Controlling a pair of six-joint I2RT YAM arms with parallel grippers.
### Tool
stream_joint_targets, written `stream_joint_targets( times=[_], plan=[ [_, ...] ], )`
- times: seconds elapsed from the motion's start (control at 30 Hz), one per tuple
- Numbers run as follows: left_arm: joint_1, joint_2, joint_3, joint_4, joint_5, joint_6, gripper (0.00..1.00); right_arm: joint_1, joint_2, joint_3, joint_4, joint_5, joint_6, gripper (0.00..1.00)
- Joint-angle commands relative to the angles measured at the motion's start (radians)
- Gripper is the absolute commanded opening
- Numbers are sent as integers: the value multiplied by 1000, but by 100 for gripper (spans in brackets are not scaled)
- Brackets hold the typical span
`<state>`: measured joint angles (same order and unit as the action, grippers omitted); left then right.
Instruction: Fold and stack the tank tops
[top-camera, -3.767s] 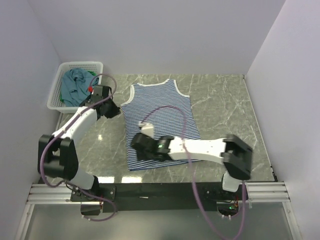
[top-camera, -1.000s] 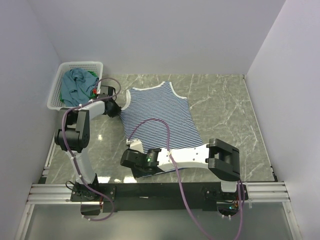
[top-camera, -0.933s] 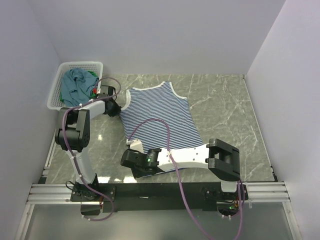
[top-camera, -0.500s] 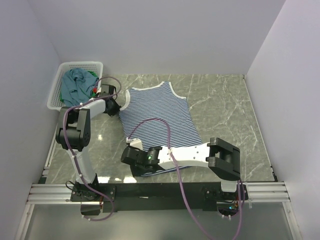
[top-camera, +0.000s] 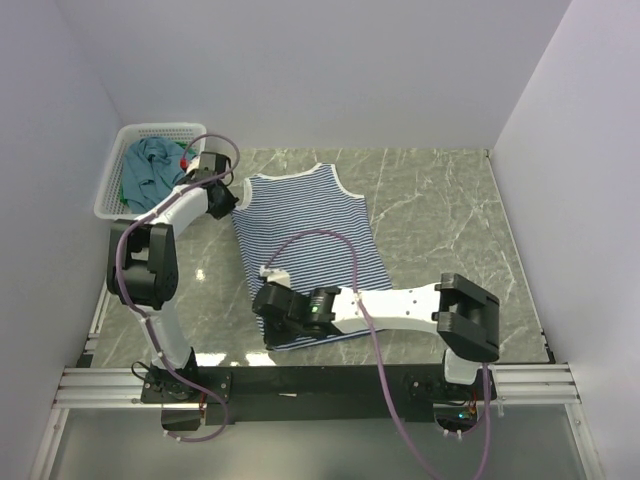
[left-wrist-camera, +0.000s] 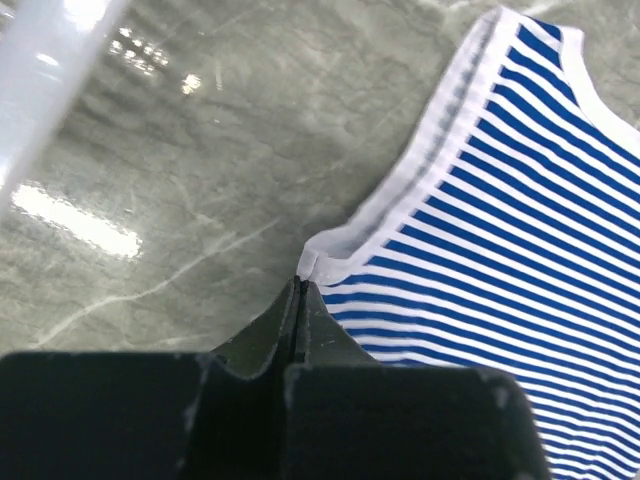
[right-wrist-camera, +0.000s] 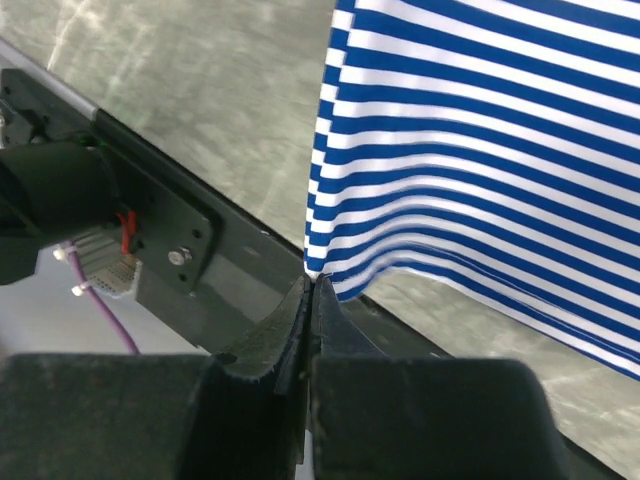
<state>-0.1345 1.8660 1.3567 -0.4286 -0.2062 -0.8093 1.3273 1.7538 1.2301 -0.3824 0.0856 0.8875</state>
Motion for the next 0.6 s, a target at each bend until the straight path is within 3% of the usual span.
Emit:
stream_joint_targets(
  times=[0.0,0.57],
  plan=[
    [-37,-24,67,-22,-25,-5,1,-25,-105,-79,40,-12,16,0],
    [-260,242,398,-133,-76,-77,1,-145,-390,-469,125,28,74,0]
  ],
)
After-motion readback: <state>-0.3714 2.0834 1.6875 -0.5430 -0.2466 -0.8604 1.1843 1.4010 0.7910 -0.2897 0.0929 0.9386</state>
